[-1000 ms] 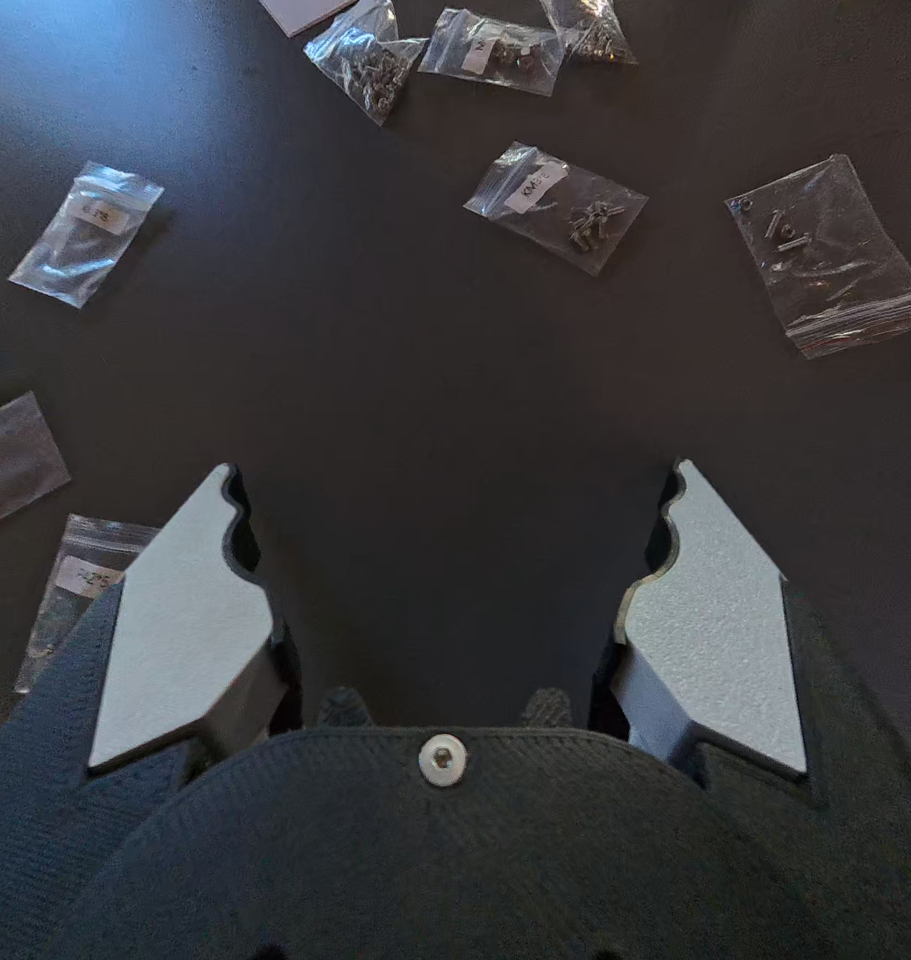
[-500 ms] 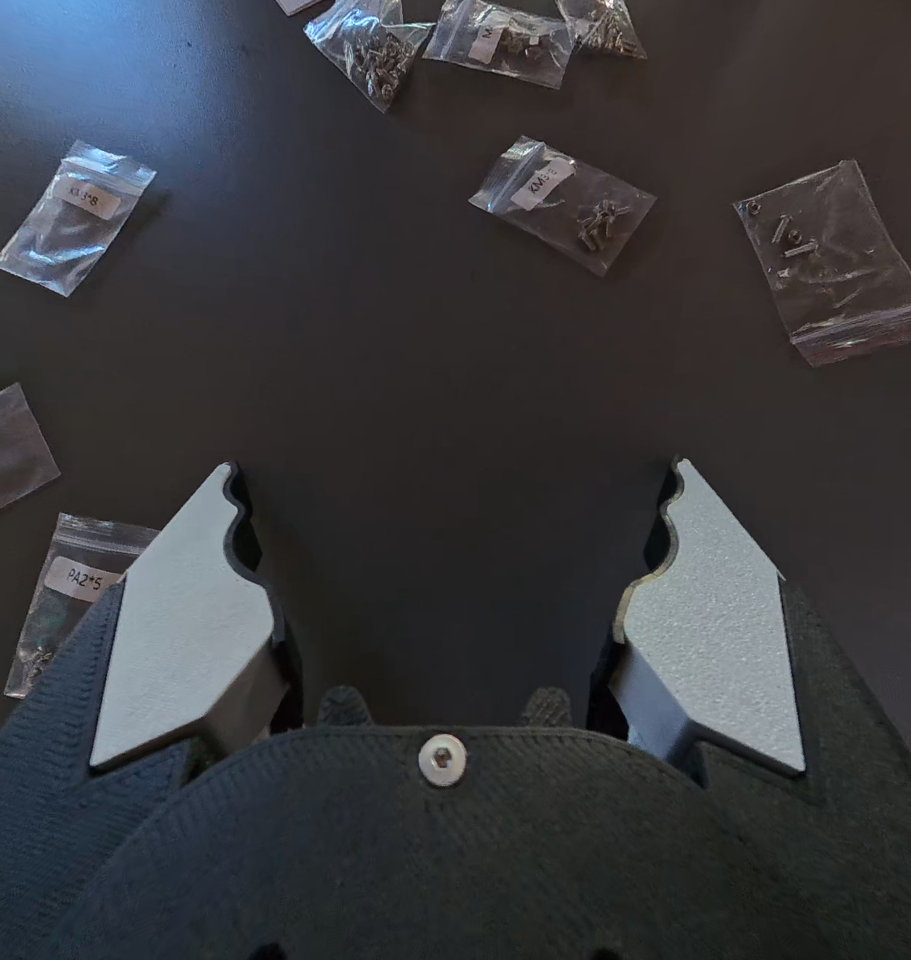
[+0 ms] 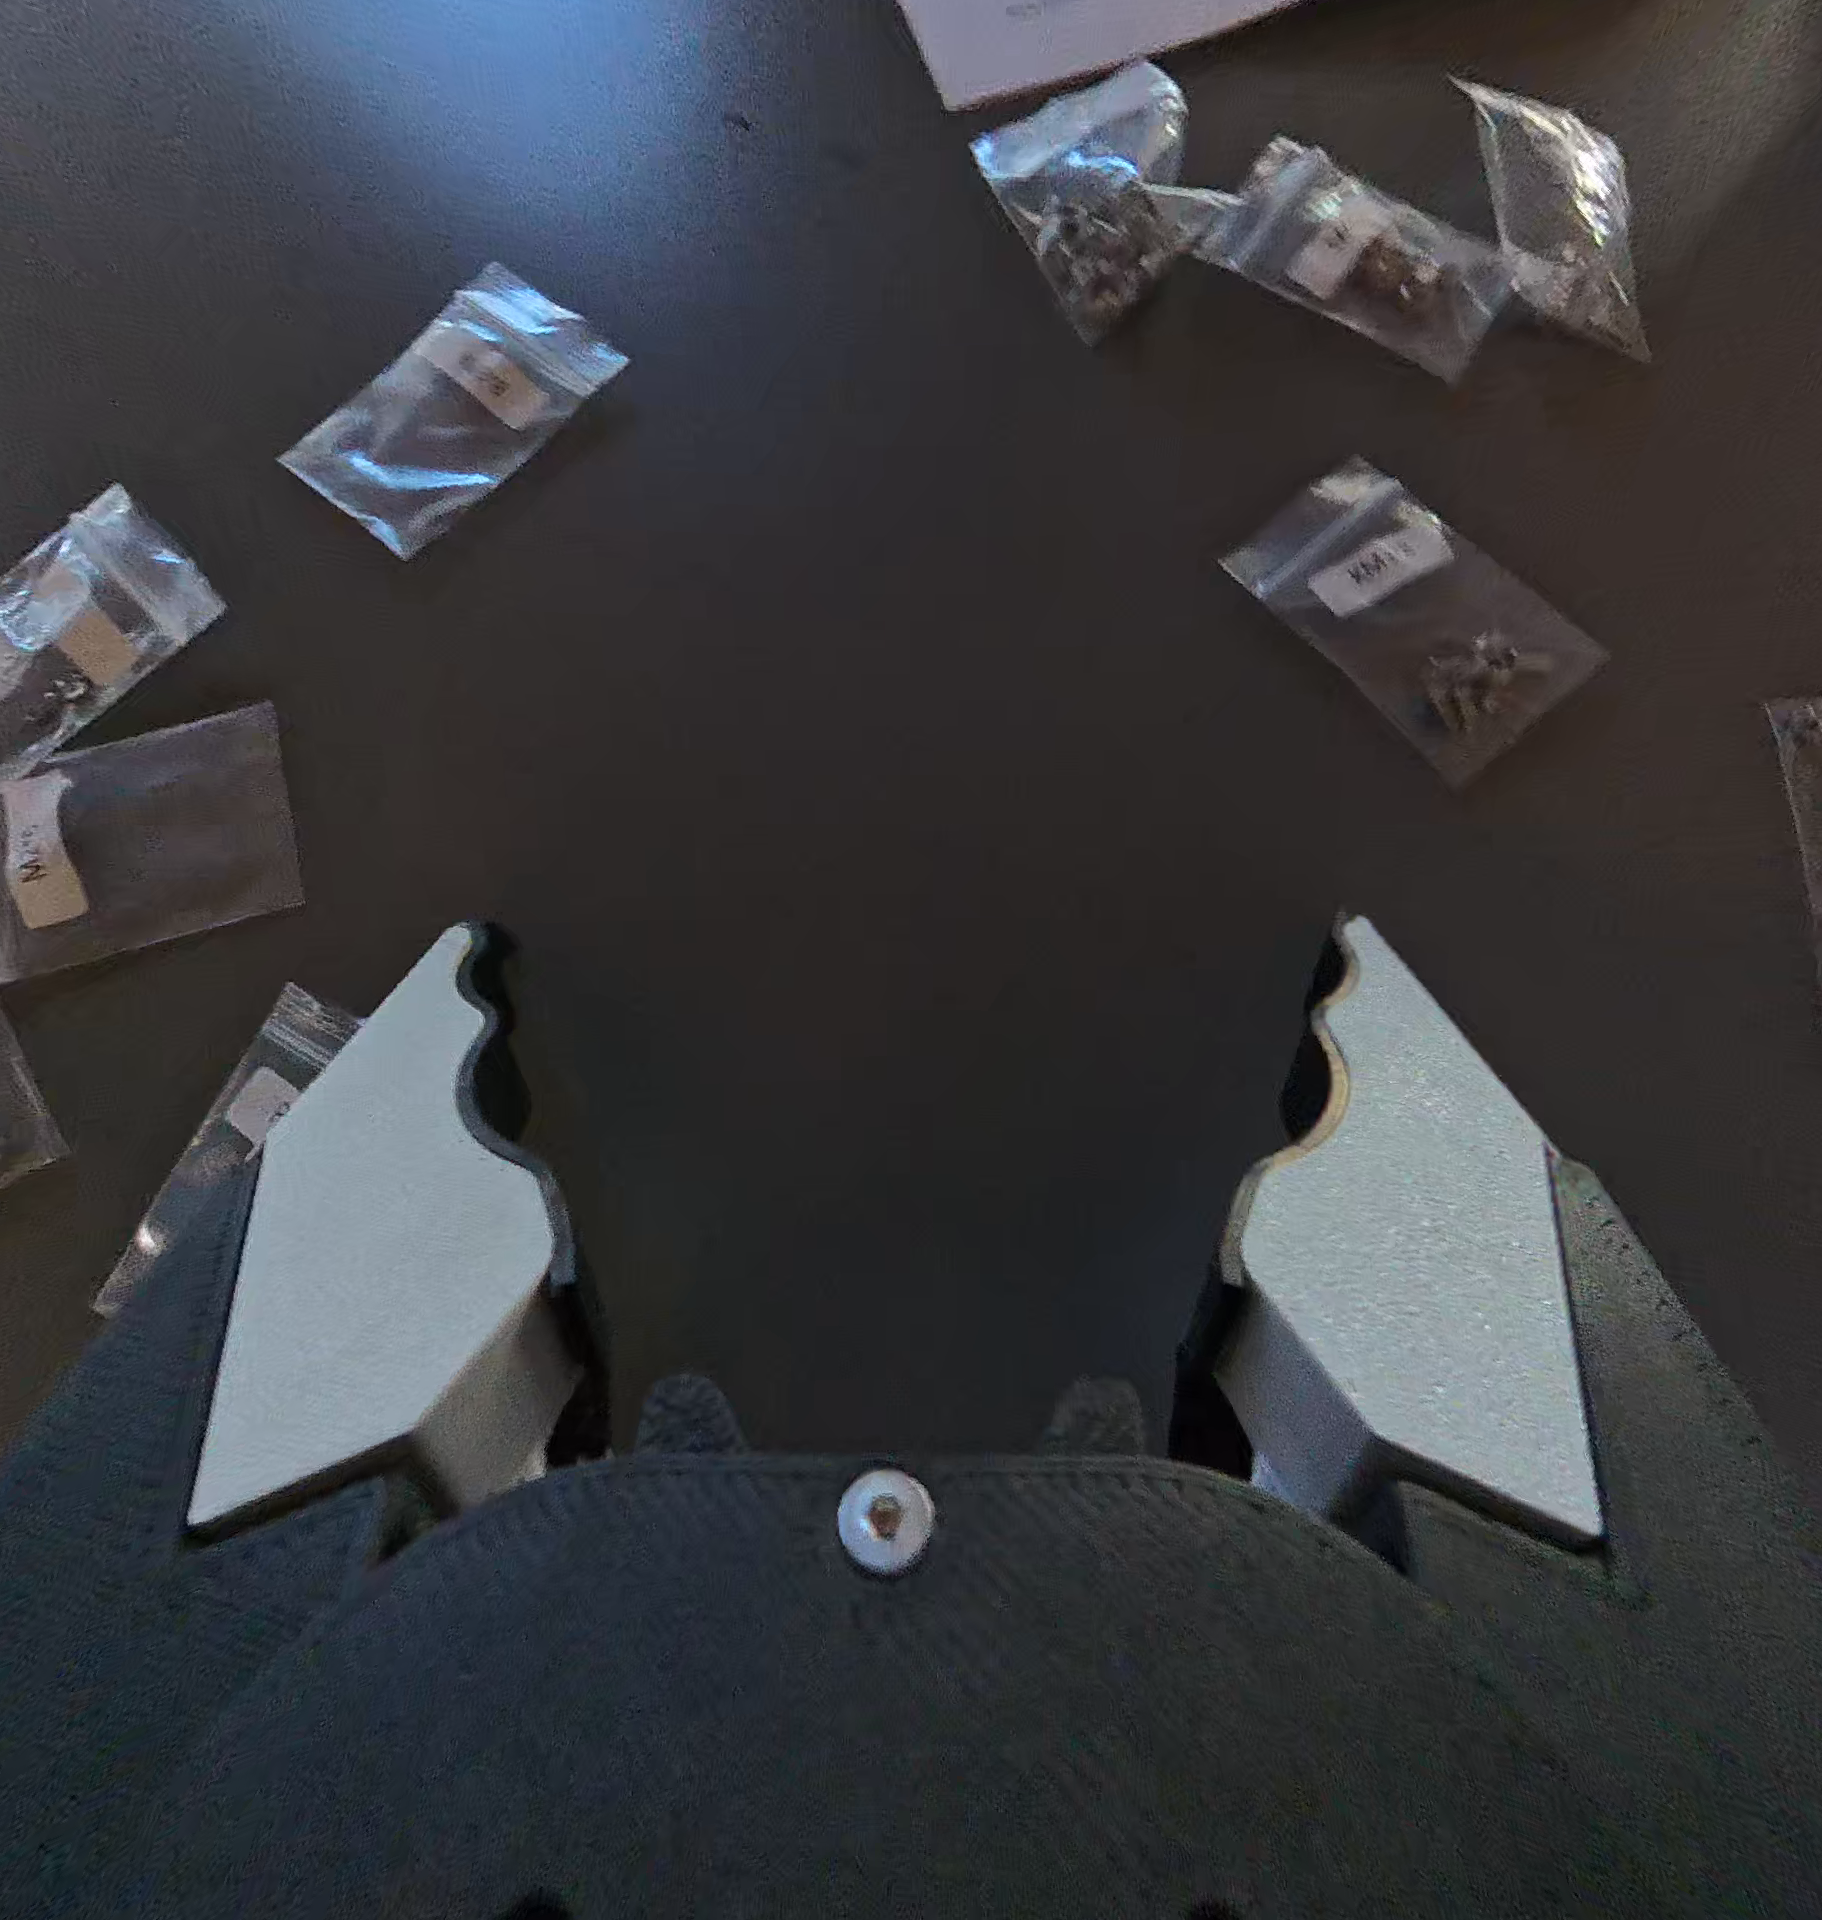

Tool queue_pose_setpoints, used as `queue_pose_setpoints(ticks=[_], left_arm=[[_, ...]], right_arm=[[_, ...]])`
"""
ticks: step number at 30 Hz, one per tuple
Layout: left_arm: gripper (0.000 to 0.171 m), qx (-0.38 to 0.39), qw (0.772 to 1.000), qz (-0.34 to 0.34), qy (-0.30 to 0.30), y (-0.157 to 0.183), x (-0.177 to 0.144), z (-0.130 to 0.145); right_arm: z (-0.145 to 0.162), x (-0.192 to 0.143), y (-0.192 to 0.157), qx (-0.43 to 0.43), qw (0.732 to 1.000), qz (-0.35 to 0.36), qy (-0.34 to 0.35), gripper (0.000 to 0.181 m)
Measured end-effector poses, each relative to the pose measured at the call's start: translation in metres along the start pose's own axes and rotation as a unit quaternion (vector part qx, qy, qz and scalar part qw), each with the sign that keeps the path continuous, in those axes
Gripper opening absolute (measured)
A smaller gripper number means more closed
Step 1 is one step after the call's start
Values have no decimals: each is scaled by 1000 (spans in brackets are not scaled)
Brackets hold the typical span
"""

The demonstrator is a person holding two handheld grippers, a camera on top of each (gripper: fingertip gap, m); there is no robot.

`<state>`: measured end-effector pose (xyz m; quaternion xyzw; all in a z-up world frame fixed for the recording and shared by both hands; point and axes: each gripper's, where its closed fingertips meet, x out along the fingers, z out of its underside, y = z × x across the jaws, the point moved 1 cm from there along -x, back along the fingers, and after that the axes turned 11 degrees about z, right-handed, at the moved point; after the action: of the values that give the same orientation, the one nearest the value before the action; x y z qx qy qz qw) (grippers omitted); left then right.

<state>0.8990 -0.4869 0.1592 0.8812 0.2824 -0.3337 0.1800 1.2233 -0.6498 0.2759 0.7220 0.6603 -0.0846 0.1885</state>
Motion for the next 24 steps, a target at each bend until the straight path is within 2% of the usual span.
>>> queue_pose_setpoints(ticks=[2,4,6,10,12,13,14,18,24], left_arm=[[148,-15,1000,-12,5,-6,2,-4],[155,-15,1000,-17,-6,-7,7,-5],[156,-20,1000,-22,-8,-8,9,-6],[157,-27,999,-29,-6,-9,10,-7],[157,-28,999,-30,-5,-9,11,-7],[157,-27,999,-30,-6,-9,11,-7],[158,-26,999,-29,-6,-9,11,-7],[158,-26,999,-28,-6,-9,11,-7],[157,-26,999,-30,-4,-8,9,-6]], right_arm=[[-29,28,-67,15,997,-74,20,56],[-19,69,-120,3,992,-118,-35,64],[5,104,-147,-9,986,-132,-101,71],[22,141,-149,11,987,-95,-126,72],[31,150,-145,16,986,-77,-150,93],[29,153,-142,7,987,-64,-144,100],[34,155,-140,-2,986,-54,-159,116],[36,158,-142,-17,984,-59,-167,133],[37,158,-147,-21,983,-62,-173,143]])
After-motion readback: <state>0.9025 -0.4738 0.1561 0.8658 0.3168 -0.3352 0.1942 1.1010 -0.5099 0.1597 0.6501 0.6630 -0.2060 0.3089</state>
